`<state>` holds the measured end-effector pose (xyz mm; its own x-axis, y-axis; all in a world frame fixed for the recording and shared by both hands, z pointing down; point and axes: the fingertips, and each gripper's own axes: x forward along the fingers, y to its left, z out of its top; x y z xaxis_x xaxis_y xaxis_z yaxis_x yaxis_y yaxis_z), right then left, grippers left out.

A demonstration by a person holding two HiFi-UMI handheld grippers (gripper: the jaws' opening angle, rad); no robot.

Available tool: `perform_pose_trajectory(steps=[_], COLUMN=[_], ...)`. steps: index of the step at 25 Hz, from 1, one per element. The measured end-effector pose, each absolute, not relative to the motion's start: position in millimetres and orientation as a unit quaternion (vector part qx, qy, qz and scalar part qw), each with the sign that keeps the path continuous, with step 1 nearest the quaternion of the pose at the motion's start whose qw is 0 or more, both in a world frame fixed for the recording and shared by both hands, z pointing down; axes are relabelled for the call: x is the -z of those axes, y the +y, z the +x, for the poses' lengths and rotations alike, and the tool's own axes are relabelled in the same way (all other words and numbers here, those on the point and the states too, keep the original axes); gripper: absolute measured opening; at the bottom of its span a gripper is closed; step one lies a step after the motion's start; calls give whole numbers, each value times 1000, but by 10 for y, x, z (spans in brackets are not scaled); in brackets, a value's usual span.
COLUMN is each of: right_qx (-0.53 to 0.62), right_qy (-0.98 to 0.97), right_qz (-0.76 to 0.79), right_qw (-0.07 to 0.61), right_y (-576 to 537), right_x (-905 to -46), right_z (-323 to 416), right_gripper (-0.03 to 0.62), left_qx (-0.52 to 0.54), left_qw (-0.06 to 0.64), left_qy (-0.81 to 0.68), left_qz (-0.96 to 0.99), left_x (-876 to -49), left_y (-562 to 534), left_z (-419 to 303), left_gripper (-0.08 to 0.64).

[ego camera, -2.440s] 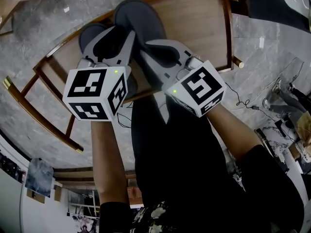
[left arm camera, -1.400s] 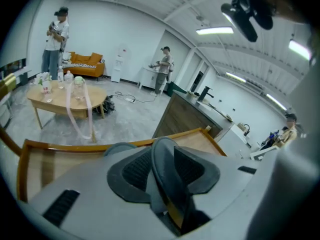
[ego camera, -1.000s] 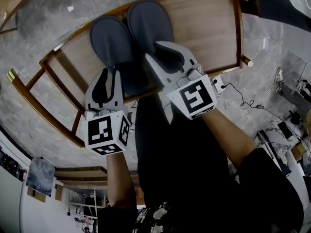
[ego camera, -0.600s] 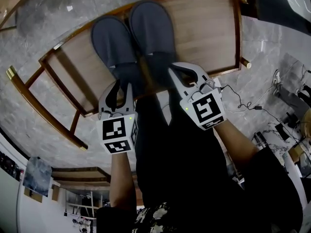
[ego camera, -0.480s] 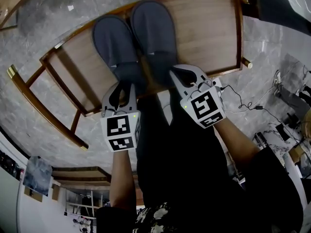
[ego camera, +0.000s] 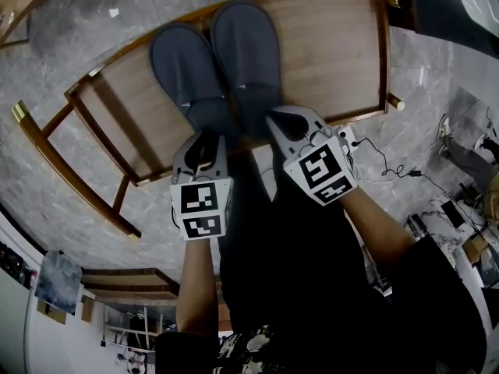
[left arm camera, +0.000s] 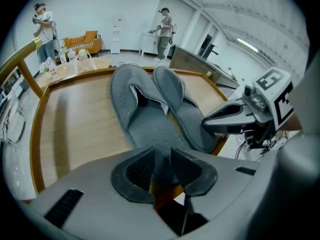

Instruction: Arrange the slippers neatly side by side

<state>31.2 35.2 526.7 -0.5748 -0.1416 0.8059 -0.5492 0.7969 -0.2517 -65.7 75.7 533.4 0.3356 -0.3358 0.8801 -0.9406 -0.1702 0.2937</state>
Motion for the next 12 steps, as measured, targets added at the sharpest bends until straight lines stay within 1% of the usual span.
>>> perform_pose_trajectory(steps=[10,12], right_qx=[-244,-243], right_qy=[-861,-867], right_qz=[194,187], right_qw=[403,392], right_y=[341,358], right_x=[-5152,-5057], right_z=[281,278], right_gripper=[0,-2], left_qx=[-332,-325], left_qw=[438,433], left_qy=[-487,-499], left_qz=[679,676], left_x=[-5262,-5172], left_y=[735,738], left_z=[-660,-670], left_gripper=[81,63])
